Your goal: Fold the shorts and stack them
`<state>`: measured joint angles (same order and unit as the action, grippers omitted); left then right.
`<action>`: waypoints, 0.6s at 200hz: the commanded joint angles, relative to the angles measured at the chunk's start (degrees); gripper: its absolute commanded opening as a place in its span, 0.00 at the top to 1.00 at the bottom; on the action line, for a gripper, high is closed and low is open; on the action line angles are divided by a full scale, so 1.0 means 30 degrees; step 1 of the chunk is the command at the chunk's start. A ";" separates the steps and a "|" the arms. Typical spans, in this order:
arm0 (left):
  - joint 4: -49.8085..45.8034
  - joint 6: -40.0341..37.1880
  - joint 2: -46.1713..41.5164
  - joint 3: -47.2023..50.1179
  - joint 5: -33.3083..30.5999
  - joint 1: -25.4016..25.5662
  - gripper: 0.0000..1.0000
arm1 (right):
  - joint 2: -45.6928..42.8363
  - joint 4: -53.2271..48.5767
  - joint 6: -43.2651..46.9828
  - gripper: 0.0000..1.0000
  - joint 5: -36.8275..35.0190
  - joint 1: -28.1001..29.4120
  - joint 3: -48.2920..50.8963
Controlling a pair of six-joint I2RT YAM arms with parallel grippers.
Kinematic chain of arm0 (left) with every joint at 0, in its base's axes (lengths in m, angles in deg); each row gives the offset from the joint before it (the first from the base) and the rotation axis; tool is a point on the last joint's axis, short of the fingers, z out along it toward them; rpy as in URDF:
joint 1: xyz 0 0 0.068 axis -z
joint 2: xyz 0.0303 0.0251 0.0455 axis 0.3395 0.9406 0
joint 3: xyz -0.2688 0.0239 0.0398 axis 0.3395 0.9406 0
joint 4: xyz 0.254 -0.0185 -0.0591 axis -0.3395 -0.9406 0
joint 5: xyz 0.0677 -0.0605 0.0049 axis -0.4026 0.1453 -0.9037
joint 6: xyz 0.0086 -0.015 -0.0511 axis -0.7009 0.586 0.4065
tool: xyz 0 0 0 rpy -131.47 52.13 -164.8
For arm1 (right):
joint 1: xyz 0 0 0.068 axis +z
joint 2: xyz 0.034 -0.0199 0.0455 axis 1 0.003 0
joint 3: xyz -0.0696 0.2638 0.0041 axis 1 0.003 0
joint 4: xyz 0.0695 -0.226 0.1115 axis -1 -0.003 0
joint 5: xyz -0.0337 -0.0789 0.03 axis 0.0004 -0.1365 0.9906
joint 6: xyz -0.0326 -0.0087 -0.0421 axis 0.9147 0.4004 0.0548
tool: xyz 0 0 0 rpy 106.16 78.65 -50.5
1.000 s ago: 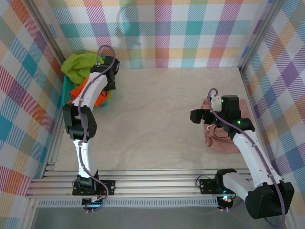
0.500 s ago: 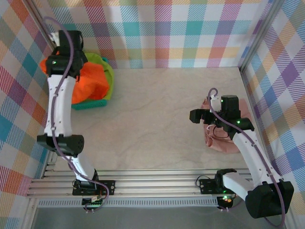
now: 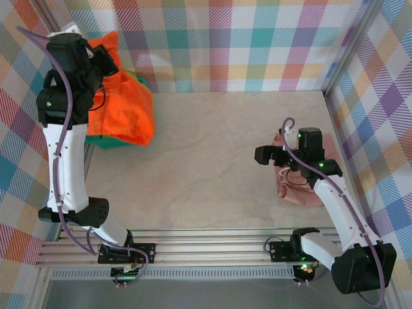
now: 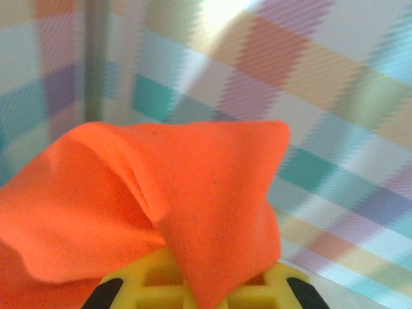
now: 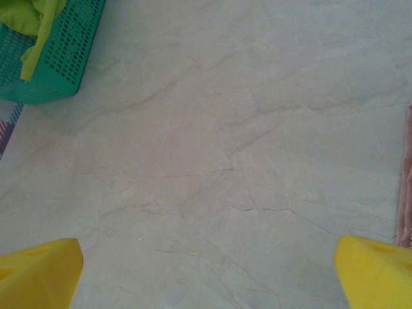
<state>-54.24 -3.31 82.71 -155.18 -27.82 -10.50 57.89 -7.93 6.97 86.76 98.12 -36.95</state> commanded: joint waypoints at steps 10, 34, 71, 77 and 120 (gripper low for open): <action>0.2808 -0.0129 -0.0493 -0.0106 0.4843 0.3480 1.00 | -0.0007 0.0785 -0.0416 0.00 0.0721 0.0116 0.0193; 0.2452 -0.1748 0.0663 0.0136 0.4153 0.6189 1.00 | -0.0269 0.0614 -0.0495 0.00 0.0446 0.0092 0.0164; 0.2478 -0.2384 0.1701 0.2774 0.2159 0.8711 0.95 | -0.0791 0.0110 -0.0593 0.01 0.0004 0.0086 0.0120; 0.2938 -0.2506 0.1489 0.3946 0.1670 0.9079 0.93 | -0.0840 0.0035 -0.0592 0.01 0.0025 0.0106 0.0156; 0.6440 -0.3168 -0.0441 1.2727 0.0381 1.1436 0.31 | -0.0728 -0.0378 -0.0492 0.01 0.0846 0.0099 0.0281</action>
<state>-41.32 -10.80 86.28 -125.78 -23.49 21.04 56.03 -8.00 5.81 86.95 98.12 -36.93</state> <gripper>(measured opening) 0.573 0.994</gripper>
